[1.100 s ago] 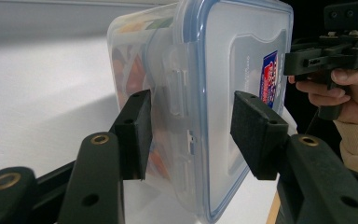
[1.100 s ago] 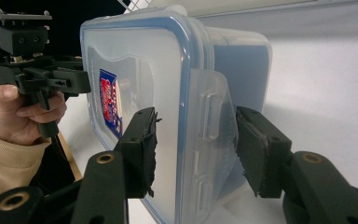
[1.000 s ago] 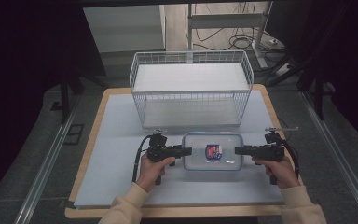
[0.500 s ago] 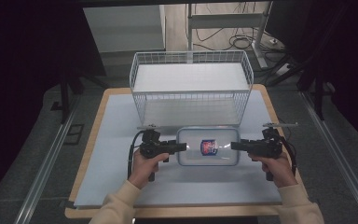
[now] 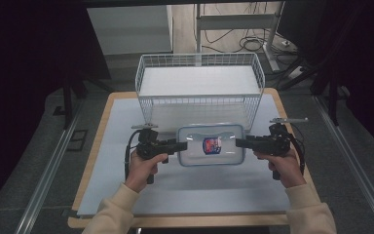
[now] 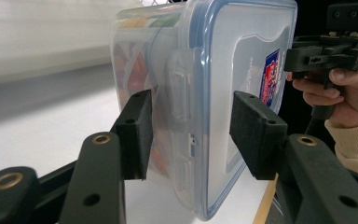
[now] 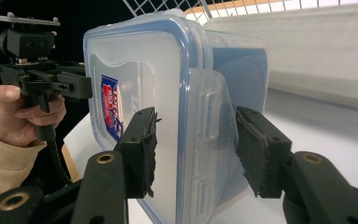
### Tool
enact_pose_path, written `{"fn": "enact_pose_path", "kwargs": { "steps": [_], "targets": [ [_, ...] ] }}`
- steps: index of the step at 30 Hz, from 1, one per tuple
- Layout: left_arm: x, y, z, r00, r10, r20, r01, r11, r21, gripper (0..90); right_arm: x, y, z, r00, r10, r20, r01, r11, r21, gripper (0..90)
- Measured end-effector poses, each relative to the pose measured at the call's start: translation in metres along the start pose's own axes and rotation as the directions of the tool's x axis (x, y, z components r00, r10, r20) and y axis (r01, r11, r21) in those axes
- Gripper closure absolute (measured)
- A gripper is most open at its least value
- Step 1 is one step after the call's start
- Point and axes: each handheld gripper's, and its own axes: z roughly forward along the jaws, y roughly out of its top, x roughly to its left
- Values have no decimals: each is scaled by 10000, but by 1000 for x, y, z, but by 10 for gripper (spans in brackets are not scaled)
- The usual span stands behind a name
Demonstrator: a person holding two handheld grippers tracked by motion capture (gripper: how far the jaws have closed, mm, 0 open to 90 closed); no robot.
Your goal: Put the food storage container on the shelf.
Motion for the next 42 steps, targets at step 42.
{"fn": "enact_pose_path", "kwargs": {
  "steps": [42],
  "targets": [
    [-10, 50, -30, 9985, 499, -242, -512, 9970, -581, 506, 23, 54, 1, 9977, -667, -152, 656, 9960, -608, 499]
  ]
}}
